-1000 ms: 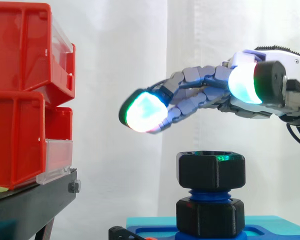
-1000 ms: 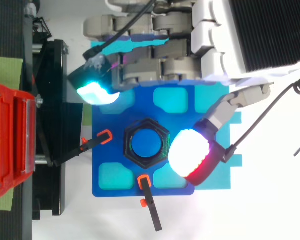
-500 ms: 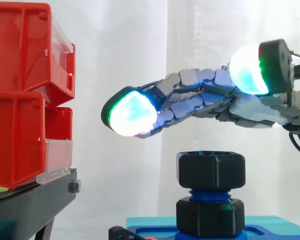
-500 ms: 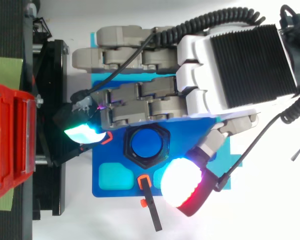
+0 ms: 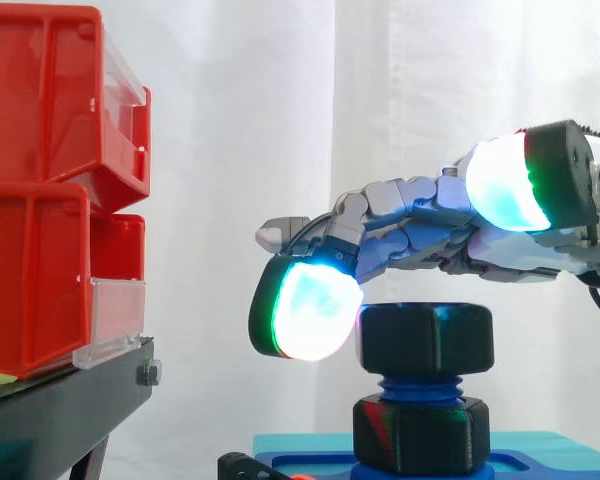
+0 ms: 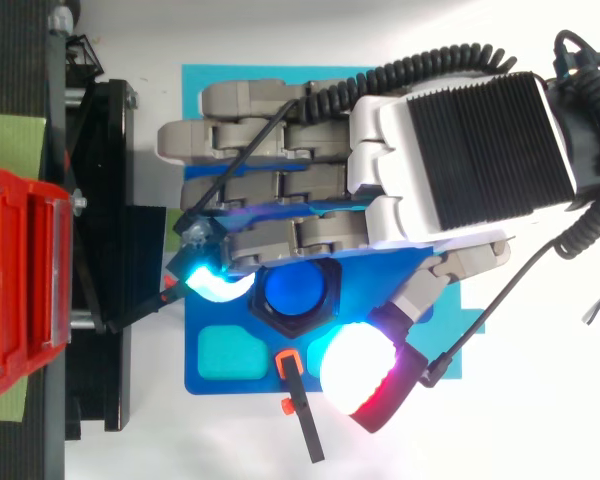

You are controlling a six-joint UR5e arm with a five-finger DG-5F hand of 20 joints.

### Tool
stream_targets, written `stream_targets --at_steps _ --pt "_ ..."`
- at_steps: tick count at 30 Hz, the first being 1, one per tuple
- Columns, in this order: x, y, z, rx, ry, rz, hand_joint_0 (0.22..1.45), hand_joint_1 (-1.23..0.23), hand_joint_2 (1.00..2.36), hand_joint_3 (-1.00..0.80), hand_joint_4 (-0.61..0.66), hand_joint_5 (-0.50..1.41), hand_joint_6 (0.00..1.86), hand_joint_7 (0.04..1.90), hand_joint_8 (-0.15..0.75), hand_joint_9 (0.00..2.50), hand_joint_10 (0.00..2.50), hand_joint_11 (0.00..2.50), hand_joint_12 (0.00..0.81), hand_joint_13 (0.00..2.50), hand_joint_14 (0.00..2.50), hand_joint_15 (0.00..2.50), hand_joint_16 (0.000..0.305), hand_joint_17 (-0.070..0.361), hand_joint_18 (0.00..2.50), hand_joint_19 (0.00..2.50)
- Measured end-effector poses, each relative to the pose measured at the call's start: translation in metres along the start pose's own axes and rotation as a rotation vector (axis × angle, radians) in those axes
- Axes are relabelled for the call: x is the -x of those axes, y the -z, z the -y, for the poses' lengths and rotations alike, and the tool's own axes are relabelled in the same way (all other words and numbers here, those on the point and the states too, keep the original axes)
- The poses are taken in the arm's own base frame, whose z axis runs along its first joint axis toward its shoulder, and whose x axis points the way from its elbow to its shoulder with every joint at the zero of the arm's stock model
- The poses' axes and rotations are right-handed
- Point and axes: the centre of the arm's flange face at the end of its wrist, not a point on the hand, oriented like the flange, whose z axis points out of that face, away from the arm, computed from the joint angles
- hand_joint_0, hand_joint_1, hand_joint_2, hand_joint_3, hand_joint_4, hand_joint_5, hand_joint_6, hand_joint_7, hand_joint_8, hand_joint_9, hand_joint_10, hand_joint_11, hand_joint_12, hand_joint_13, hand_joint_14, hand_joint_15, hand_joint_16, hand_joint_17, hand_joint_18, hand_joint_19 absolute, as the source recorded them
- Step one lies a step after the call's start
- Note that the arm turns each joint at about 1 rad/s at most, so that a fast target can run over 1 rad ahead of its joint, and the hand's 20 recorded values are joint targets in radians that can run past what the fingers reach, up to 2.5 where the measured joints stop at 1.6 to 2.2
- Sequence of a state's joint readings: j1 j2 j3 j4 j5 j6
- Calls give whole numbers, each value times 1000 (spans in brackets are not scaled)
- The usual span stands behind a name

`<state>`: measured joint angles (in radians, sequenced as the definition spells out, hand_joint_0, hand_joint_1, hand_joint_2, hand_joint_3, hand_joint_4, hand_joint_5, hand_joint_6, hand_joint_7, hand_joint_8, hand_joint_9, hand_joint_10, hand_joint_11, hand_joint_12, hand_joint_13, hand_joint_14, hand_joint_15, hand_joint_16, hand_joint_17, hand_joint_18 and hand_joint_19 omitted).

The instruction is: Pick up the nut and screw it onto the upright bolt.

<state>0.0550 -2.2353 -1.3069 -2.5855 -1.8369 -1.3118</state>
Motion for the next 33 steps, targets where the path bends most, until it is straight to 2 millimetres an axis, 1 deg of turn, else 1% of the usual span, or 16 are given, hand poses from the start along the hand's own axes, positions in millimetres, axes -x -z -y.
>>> stream_targets --at_steps 2,8,15,21,25,27,28,33 --pt "0 0 0 -1 -1 -4 480 -19 1000 -500 208 -84 504 1109 215 270 0 0 303 10 0 0 39 87 0 0" --pt "-1 2 1 -4 -2 -14 483 -50 1000 -500 195 -79 504 1147 222 309 0 0 302 61 0 0 38 85 0 0" --pt "1 5 7 -9 1 -8 486 -68 1000 -500 191 -73 504 1208 232 365 0 0 301 92 0 0 37 83 0 0" --pt "5 6 14 -14 9 9 488 -99 1000 -500 169 -59 503 1322 239 407 0 0 297 125 0 0 36 80 0 0" --pt "6 8 18 -19 11 12 492 -131 1000 -500 182 -35 501 1435 246 474 0 0 290 179 0 0 34 75 0 0" --pt "7 9 20 -22 14 13 493 -142 1000 -500 189 -24 505 1451 250 500 0 0 287 197 0 0 33 74 0 0" --pt "7 9 21 -23 16 14 496 -160 1000 -500 186 -17 542 1377 257 559 0 0 279 240 0 0 31 69 0 0" --pt "9 11 25 -22 25 21 502 -184 1000 -500 160 -3 587 1294 251 675 0 0 261 342 0 0 27 61 0 0"
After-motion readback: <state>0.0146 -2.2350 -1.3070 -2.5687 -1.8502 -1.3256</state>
